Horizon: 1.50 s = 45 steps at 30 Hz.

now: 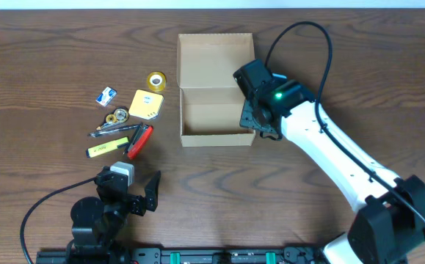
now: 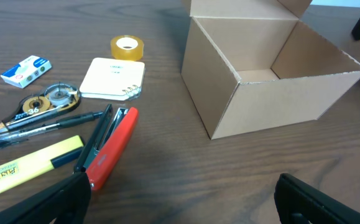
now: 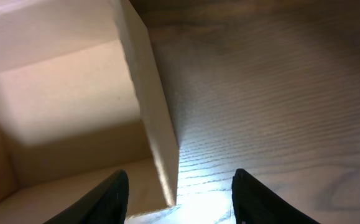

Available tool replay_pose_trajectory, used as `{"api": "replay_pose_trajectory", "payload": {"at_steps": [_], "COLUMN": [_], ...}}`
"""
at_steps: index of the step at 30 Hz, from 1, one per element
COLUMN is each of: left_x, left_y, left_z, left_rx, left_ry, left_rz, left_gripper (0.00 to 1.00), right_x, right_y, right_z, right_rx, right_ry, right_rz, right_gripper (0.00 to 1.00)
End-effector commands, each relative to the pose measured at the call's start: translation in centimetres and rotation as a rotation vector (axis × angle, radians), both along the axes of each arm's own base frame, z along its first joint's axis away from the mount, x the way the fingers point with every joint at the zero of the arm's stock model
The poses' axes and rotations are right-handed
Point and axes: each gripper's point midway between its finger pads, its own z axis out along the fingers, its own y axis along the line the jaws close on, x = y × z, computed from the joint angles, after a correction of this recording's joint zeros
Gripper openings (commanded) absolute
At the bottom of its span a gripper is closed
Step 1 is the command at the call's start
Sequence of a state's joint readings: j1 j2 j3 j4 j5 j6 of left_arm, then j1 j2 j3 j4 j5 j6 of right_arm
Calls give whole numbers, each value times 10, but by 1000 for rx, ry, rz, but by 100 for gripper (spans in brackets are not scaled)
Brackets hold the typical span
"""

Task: Pack container

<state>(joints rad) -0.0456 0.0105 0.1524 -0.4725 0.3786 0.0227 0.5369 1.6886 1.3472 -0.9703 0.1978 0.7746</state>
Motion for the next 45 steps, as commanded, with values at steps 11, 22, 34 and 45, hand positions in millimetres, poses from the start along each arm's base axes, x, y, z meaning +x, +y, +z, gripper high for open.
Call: {"api": "replay_pose_trajectory", "payload": {"at_steps": [11,22,34,45], "left_x": [0,0,0,0], "left_y": [0,0,0,0], "left_z": [-7,-7,-7,-7], "left_rx": [-5,-5,-5,-5], "left_ry": [14,14,14,14], "left_rz": [1,1,1,1], "left_gripper": [95,95,95,95], "right_x": [4,1,-5,-9], "right_y": [5,10,36,34], "right_z": [-33,-40,-37,-38], "right_rx": [15,8,26,-4], "right_ry": [-28,-24,-53,-36], "right_rz": [59,88,155,215], "right_gripper": [37,8,1,1]}}
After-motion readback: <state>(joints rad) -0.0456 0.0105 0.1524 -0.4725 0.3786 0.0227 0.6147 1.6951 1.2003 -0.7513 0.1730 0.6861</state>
